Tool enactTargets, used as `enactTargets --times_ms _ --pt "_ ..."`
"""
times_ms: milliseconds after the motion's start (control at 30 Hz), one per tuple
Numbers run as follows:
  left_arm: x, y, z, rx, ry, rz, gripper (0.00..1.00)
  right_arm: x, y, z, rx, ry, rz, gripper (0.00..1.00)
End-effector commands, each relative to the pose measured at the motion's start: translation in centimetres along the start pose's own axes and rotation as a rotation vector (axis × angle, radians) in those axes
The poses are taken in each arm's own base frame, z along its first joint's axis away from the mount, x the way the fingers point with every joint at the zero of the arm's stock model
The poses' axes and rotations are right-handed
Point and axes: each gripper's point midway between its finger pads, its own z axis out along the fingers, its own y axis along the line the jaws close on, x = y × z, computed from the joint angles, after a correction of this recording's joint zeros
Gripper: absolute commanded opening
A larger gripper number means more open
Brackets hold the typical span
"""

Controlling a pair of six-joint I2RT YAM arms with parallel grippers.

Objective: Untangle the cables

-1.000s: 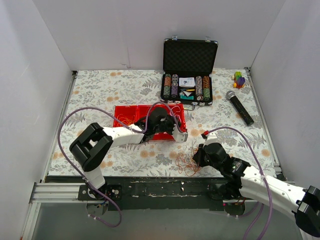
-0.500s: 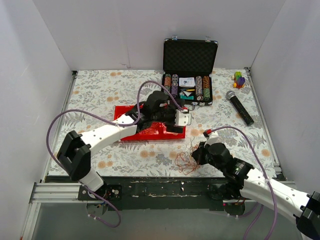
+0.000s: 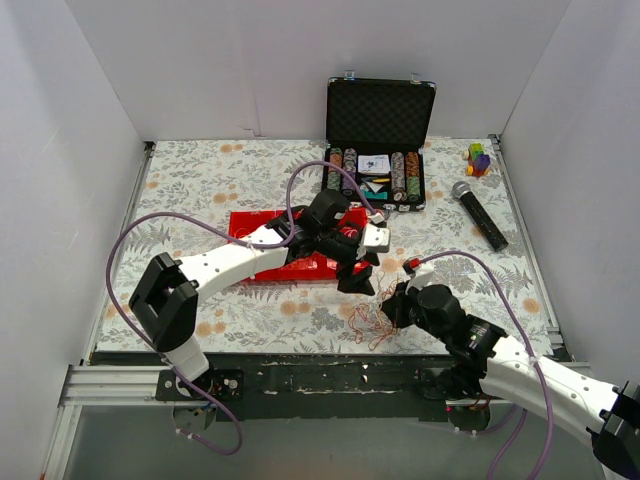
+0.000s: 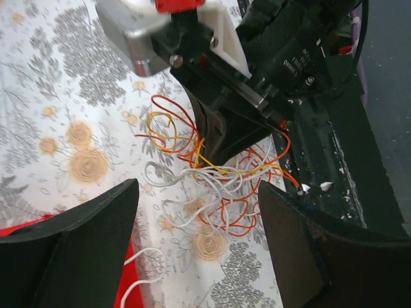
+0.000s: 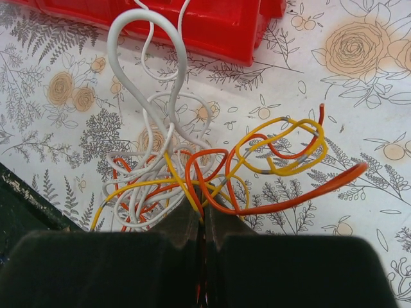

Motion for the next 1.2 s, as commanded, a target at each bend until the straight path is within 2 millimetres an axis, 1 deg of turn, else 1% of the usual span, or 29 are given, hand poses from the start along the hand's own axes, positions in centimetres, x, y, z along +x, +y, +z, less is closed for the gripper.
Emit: enactTargets --times_ms 0,167,233,300,333,467,533,600,700,733,767,833,967,1067,1167 --pt "-0.8 -0.9 0.0 0.054 -0.019 -0.060 0.72 -4.2 2.2 -0.3 -0.071 -0.122 -0.012 0.01" --pt "-0.1 -0.1 0.7 0.021 -0.016 -0.089 0.71 -4.6 2.6 -0.4 -0.086 -0.132 -0.026 0.01" --pt "-0.3 0.1 0.9 0.018 -0.026 -0.104 0.70 -4.6 2.7 -0.5 -0.092 -0.130 -0.030 0.01" --pt "-0.9 0.3 1.1 0.022 -0.044 -0.113 0.66 -4.7 2.7 -0.5 -0.094 -0.133 -0.031 0.01" --pt "-1.0 0.4 1.2 0.026 -0.049 -0.117 0.63 -4.6 2.7 -0.4 -0.092 -0.130 -0.033 0.01" --pt "-0.9 0.6 1.7 0.031 -0.051 -0.126 0.55 -5.2 3.0 -0.5 -0.102 -0.146 -0.037 0.01" --pt "-0.6 0.6 1.9 0.030 -0.046 -0.129 0.45 -5.4 3.0 -0.5 -0.097 -0.150 -0.039 0.01" --pt "-0.3 0.6 2.0 0.027 -0.042 -0.124 0.33 -5.5 3.0 -0.5 -0.098 -0.153 -0.039 0.01" --pt "0.2 1.1 2.0 -0.003 -0.025 -0.106 0.12 -5.5 2.9 -0.6 -0.095 -0.158 -0.038 0.01" --pt "0.3 1.3 1.9 -0.019 -0.019 -0.094 0.03 -5.4 2.9 -0.6 -0.094 -0.155 -0.037 0.01" --pt "0.2 1.7 1.7 -0.039 -0.016 -0.080 0.00 -5.3 2.8 -0.5 -0.090 -0.154 -0.035 0.01" --pt "-0.5 2.4 1.1 -0.082 -0.017 -0.046 0.00 -4.9 2.6 -0.5 -0.083 -0.140 -0.033 0.01" --pt "-3.0 3.4 -0.8 -0.158 -0.019 0.029 0.00 -3.0 1.7 -0.1 -0.060 -0.092 -0.010 0.01" --pt "-5.9 3.4 -2.8 -0.193 -0.036 0.073 0.00 -1.6 1.1 0.1 -0.045 -0.059 0.011 0.01" --pt "-9.5 2.8 -5.5 -0.237 -0.076 0.120 0.00 0.0 0.1 0.2 -0.006 -0.009 0.025 0.01"
